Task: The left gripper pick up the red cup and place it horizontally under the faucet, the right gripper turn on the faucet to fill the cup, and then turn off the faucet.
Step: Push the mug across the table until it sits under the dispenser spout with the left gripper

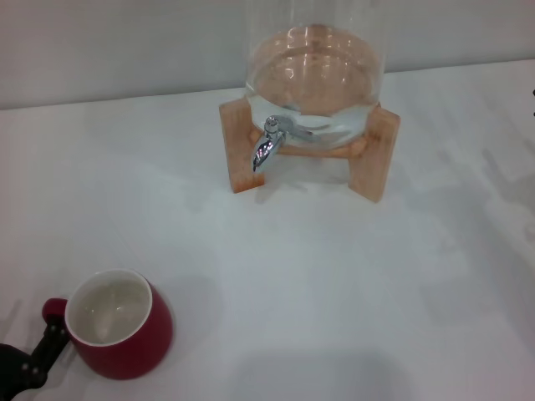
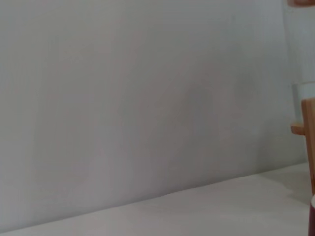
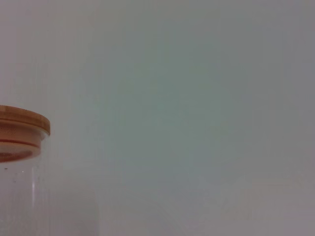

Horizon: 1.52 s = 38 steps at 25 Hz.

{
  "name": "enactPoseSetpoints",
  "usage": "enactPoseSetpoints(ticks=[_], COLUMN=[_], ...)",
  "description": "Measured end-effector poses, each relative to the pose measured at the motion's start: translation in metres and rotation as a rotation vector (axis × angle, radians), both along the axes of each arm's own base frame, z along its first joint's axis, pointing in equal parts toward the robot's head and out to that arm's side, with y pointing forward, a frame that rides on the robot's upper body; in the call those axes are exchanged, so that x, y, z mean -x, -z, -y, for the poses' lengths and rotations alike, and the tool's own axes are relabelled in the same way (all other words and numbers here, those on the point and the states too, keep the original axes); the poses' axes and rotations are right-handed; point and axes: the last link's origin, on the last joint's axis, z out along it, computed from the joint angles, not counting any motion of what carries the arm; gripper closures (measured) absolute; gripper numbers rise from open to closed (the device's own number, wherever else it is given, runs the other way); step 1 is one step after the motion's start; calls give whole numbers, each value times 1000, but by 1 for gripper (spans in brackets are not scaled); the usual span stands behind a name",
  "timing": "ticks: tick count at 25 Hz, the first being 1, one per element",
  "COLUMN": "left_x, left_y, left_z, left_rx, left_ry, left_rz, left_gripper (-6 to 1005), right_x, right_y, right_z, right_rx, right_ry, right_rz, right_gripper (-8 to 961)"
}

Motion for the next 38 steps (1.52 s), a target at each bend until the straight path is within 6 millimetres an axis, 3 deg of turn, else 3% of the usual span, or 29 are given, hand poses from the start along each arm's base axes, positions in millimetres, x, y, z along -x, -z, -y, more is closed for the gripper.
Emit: enactPoseSetpoints(ticks=[5, 16, 19, 23, 35, 38], left_x=[0, 1, 0, -1, -1, -2], left_y=[0, 2, 3, 3, 4, 4], left_z=[0, -2, -3, -5, -5, -6], left_rx=[1, 16, 19, 23, 26, 29], left_ry=[-1, -9, -7, -2, 3, 7], left_rz=[4, -1, -2, 0, -1, -1], left_gripper=[124, 280, 454, 604, 670, 757], right_x=[1, 1, 1, 1, 2, 2], right_y=[0, -1, -1, -1, -1, -1], right_z=[0, 0, 0, 0, 1, 1], right_rx=[-3, -5, -5, -5, -7, -7], right_ry=[-7, -10, -11, -11, -14, -15], right_rz=[0, 0, 0, -1, -1, -1], right_gripper=[162, 162, 162, 161, 161, 161])
